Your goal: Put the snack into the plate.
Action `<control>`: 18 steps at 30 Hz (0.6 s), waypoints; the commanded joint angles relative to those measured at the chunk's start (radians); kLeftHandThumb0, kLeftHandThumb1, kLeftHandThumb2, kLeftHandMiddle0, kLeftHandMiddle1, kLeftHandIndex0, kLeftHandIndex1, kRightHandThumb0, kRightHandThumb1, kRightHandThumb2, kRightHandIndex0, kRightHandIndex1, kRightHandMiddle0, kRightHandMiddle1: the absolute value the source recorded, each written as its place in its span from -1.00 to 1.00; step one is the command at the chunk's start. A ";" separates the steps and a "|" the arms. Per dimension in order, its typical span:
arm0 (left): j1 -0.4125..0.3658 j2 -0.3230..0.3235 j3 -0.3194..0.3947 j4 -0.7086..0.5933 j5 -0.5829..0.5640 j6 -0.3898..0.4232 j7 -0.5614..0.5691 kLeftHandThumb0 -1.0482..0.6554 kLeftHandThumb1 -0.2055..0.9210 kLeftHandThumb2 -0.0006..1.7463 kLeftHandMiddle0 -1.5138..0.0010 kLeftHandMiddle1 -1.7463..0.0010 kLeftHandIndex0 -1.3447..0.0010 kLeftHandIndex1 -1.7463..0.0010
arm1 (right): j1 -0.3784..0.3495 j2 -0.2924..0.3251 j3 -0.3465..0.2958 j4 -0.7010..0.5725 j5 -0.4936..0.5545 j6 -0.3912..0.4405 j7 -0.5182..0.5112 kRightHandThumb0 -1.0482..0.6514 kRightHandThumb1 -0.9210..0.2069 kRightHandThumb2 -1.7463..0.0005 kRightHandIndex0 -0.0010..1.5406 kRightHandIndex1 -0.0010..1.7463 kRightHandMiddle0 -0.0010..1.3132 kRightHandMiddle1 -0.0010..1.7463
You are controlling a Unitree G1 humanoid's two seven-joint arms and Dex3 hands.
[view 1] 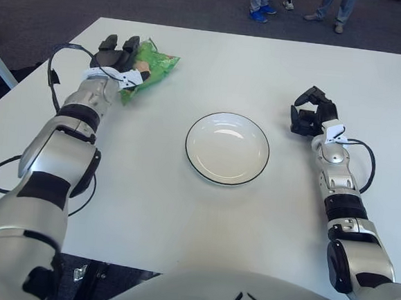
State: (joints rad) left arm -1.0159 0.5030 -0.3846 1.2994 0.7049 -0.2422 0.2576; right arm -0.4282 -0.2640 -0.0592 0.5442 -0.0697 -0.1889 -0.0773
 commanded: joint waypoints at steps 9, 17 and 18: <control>-0.011 -0.073 0.030 0.020 -0.085 0.035 -0.039 -1.00 1.00 0.19 1.00 1.00 1.00 0.90 | 0.082 -0.005 0.029 0.033 -0.029 0.050 0.030 -0.30 -0.07 -0.40 0.69 1.00 -0.16 1.00; -0.016 -0.117 0.037 0.023 -0.111 0.065 -0.055 -1.00 1.00 0.16 1.00 1.00 1.00 0.93 | 0.091 -0.009 0.040 0.021 -0.039 0.045 0.028 -0.30 -0.07 -0.40 0.69 1.00 -0.16 1.00; -0.016 -0.121 0.040 0.023 -0.117 0.066 -0.057 -1.00 1.00 0.16 1.00 1.00 1.00 0.92 | 0.092 -0.010 0.042 0.021 -0.040 0.045 0.027 -0.30 -0.07 -0.40 0.69 1.00 -0.16 1.00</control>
State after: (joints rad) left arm -1.0160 0.3965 -0.3544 1.3090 0.6024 -0.1886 0.2198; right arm -0.4090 -0.2811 -0.0422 0.5233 -0.0829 -0.1941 -0.0719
